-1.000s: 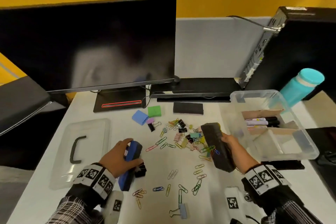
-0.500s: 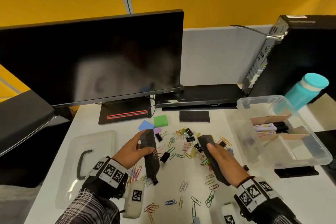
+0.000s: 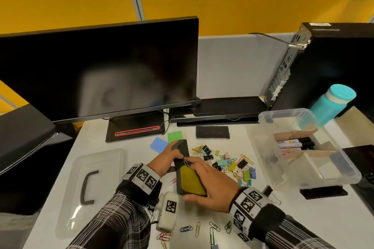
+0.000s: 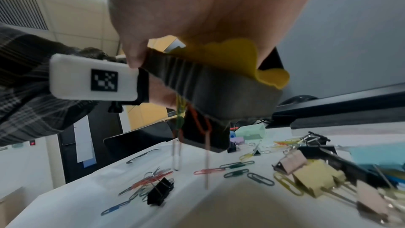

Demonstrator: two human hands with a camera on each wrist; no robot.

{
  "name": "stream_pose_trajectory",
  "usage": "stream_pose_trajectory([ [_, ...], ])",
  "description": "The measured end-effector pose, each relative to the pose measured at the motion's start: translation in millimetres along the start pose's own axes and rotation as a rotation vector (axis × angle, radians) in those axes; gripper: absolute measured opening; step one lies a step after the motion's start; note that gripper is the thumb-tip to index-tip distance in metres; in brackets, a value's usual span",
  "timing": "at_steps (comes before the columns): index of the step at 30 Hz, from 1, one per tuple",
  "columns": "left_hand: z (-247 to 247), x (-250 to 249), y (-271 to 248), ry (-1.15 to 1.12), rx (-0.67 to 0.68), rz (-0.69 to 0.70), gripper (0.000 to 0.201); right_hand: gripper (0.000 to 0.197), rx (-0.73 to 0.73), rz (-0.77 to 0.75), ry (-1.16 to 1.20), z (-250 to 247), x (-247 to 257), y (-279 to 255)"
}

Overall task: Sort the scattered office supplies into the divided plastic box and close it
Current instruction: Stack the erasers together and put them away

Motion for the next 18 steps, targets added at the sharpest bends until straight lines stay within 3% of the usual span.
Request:
stream_pose_trajectory([
  [8,3,-4,2,-0.118,-0.011,0.031,0.048,0.072,0.135,0.065,-0.111,18,-34,-18],
  [14,15,0,-2,-0.067,0.027,0.030,0.048,0.081,0.005,0.010,-0.043,-8,-17,-3],
  [18,10,-4,-2,-0.226,0.015,0.046,0.041,0.077,0.002,-0.044,-0.067,-4,-10,-3],
])
Point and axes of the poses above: each hand's wrist, its own y-axis towards the middle knuckle, its own z-axis out of the palm, x = y × z, the point moved 9 cm from there along y, towards the middle knuckle
